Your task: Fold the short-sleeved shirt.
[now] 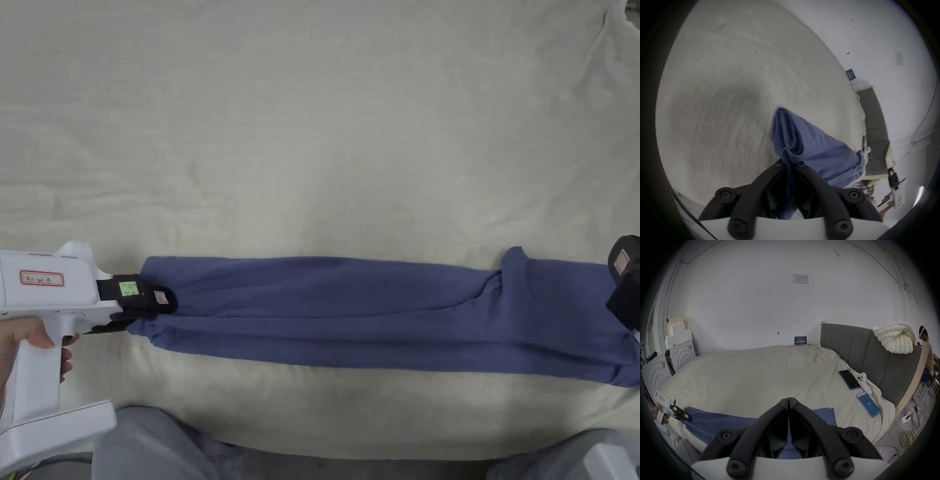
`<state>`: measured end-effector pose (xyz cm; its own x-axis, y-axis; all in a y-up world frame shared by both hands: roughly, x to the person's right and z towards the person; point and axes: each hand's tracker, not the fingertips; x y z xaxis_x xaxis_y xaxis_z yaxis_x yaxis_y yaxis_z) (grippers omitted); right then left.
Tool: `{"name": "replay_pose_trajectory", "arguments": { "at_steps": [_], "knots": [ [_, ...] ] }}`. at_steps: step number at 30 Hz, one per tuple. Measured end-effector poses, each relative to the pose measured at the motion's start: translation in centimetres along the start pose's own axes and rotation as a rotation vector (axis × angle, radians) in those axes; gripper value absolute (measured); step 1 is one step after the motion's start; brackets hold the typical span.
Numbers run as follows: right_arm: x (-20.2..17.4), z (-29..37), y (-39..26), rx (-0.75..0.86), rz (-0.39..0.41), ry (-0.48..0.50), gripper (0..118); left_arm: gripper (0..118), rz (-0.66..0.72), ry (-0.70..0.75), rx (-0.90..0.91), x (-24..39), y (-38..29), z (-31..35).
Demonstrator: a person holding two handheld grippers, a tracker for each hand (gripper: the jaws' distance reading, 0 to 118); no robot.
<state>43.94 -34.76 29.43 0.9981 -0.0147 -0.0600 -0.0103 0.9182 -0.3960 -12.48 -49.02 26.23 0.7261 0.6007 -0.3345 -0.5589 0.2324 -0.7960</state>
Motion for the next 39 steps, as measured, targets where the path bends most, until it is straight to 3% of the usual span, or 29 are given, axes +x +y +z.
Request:
{"name": "replay_pose_trajectory", "arguments": {
  "at_steps": [2, 5, 9, 14, 20, 31, 33, 35, 36, 37, 39],
  "knots": [
    [0.2, 0.3, 0.1, 0.010, -0.007, 0.010, 0, 4, -0.086, 0.044, 0.025, 2.1, -0.2, 1.6],
    [0.7, 0.6, 0.2, 0.026, -0.008, 0.024, 0, 3, -0.109, 0.102, 0.040, 4.8, -0.3, 4.2],
    [1.3, 1.3, 0.3, 0.056, -0.012, 0.041, 0, 3, -0.314, 0.220, 0.103, 10.6, -1.2, 7.5],
    [2.2, 2.3, 0.3, 0.093, -0.039, 0.055, 0, 3, -0.473, 0.171, 0.146, 18.1, -3.0, 8.0],
    [3.8, 3.6, 0.4, 0.127, -0.069, 0.035, 0, 3, -0.657, 0.126, 0.033, 25.1, -5.6, 1.6],
    [7.6, 6.1, 0.1, 0.139, -0.111, -0.077, 0, 7, -0.639, 0.182, -0.136, 28.2, -9.7, -14.7],
    [8.0, 6.3, 0.0, 0.134, -0.114, -0.091, 0, 30, -0.609, 0.147, -0.163, 28.3, -10.4, -16.3],
    [8.2, 6.4, 0.0, 0.132, -0.117, -0.097, 0, 79, -0.573, 0.114, -0.186, 28.2, -10.8, -17.4],
    [8.2, 6.4, -0.1, 0.132, -0.117, -0.100, 0, 94, -0.549, 0.054, -0.200, 28.3, -10.9, -17.6],
    [8.2, 6.4, -0.1, 0.130, -0.115, -0.103, 0, 103, -0.514, 0.021, -0.187, 28.8, -10.9, -17.2],
    [8.2, 6.4, -0.1, 0.128, -0.115, -0.104, 0, 106, -0.506, -0.036, -0.168, 29.6, -10.9, -16.1]
  ]
}}
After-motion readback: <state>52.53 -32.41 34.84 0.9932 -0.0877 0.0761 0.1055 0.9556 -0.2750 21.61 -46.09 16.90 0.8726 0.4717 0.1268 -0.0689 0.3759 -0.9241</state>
